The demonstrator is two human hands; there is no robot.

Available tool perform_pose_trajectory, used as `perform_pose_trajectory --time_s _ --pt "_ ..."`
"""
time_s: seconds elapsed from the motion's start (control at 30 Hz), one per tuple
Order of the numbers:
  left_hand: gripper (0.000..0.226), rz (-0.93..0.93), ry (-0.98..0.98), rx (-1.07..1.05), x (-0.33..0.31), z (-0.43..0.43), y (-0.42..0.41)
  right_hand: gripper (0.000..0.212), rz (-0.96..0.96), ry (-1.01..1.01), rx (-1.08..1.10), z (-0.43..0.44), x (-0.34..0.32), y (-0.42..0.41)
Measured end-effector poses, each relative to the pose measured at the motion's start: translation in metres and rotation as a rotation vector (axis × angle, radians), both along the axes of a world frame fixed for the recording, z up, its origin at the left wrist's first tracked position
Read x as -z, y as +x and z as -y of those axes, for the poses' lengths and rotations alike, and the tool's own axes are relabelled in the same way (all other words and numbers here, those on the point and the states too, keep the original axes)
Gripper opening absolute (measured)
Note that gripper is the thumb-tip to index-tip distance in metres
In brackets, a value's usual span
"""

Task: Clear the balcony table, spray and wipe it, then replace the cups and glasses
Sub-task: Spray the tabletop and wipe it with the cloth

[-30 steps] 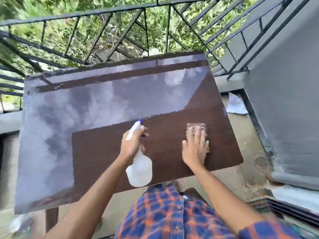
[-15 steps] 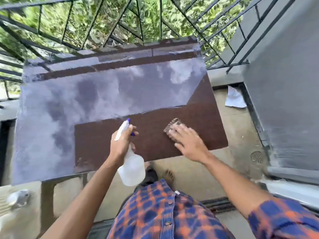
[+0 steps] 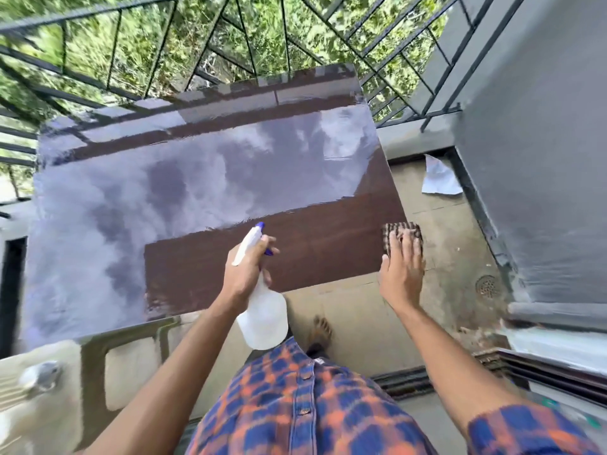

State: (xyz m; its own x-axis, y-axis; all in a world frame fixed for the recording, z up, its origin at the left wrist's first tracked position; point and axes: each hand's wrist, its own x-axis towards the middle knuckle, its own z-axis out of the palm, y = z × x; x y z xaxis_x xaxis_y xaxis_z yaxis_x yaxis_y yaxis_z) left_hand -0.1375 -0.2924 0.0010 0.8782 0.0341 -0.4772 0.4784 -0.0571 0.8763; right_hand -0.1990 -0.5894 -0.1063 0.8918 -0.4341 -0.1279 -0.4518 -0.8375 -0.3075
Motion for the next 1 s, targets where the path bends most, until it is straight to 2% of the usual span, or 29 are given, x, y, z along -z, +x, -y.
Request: perform_pose_trajectory --time_s 0.23,0.63,0.83,1.0 --pt "0.031 0.004 0.074 -0.048 0.001 -0.046 -0.018 0.067 -0.053 0.028 0.041 -0.064 0.001 0.001" --pt "0.026 -0.033 0.039 -0.301 0.011 -0.179 -0.057 0.068 -0.082 0.08 -0.683 -0.25 -0.008 0.008" --pt "0.027 -0.044 -0.009 -0.349 0.014 -0.256 -0.074 0.07 -0.086 0.013 -0.55 -0.228 -0.001 0.004" --pt "0.025 -0.075 -0.004 -0.484 0.024 -0.315 -0.088 0.071 -0.022 -0.029 -0.269 -0.299 0.011 -0.014"
